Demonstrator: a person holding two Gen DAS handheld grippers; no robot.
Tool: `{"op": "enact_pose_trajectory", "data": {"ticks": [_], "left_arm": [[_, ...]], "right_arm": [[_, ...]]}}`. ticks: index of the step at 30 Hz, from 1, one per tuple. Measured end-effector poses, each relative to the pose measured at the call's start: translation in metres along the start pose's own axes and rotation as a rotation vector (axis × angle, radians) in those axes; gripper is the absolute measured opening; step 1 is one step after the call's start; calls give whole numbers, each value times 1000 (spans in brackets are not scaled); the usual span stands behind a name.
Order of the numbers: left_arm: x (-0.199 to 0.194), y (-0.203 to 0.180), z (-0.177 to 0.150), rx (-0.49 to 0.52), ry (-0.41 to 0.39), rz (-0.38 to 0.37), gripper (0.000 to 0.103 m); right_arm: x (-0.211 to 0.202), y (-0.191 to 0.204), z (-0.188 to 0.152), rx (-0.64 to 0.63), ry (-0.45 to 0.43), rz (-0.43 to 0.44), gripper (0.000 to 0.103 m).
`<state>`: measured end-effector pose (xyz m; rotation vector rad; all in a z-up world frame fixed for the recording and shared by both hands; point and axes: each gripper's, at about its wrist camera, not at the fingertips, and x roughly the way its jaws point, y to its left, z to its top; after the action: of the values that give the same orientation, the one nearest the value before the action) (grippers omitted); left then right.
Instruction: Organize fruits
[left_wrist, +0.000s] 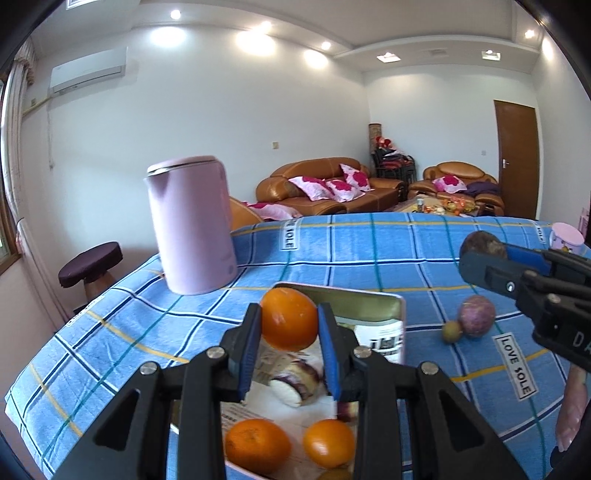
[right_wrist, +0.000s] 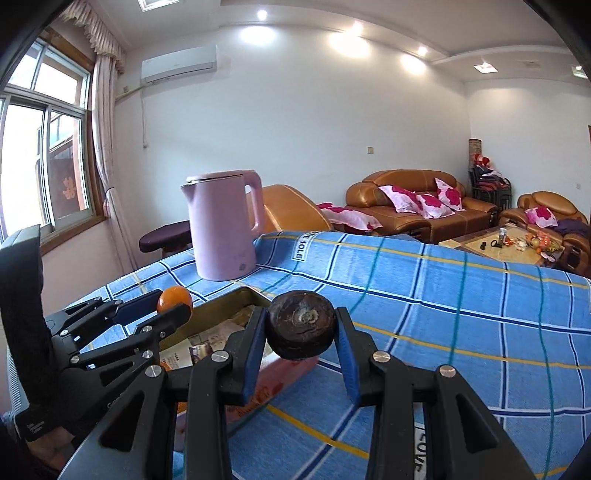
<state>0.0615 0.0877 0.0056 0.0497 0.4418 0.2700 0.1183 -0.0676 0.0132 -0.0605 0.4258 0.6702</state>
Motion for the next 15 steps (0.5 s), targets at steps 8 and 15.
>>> {"op": "enact_pose_trajectory", "data": {"ticks": [8,15], "left_arm": [[12,21,-5,-23,40,44,32],[24,36,-11,-33,79,69,32]], "right_arm": [[23,16,0,-28,37,27,39],[43,26,-3,-41,75,47,39]]}}
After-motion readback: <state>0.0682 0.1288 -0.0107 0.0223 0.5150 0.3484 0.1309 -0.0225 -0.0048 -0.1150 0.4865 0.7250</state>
